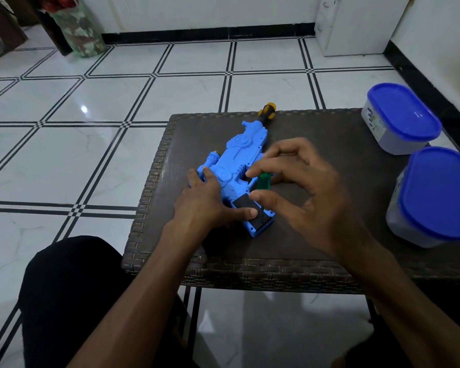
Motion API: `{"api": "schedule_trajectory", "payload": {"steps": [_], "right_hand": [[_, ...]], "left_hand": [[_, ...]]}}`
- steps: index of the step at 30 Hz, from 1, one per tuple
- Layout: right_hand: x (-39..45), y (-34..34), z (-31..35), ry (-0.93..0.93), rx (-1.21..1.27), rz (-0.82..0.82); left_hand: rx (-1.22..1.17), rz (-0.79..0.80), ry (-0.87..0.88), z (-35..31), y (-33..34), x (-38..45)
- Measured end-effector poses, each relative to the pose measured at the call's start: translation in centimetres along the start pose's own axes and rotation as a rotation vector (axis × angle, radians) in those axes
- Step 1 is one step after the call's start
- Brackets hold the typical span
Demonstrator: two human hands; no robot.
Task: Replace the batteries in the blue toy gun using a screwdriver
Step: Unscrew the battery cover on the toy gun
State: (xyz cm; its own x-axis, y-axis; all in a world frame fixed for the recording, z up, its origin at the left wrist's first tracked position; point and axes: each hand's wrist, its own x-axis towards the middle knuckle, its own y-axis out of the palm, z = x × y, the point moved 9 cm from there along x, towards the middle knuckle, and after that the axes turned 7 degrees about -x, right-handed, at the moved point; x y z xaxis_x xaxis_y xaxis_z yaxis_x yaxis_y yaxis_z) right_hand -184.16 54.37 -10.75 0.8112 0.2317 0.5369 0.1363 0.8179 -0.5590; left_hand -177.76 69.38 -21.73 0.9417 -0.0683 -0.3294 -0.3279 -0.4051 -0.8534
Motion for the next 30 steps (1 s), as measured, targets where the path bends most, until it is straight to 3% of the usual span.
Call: {"api": "schedule_trajectory", "payload": {"steps": [7,19,30], "right_hand": [[-0.3,0.0,-0.4,0.052,0.034,0.003],[-0.3,0.0,0.0,-0.053,-0.094,-0.003],[-0.3,-1.0,0.1,-0.025,-0.066,-0.046]], "left_hand": [[0.002,0.004,-0.016,0.0,0.0,0.1],[0.007,-0.001,-0.011,-0.1,-0.1,0.0],[-0.002,-0.002,-0.017,0.1,0.0,0.0]]}}
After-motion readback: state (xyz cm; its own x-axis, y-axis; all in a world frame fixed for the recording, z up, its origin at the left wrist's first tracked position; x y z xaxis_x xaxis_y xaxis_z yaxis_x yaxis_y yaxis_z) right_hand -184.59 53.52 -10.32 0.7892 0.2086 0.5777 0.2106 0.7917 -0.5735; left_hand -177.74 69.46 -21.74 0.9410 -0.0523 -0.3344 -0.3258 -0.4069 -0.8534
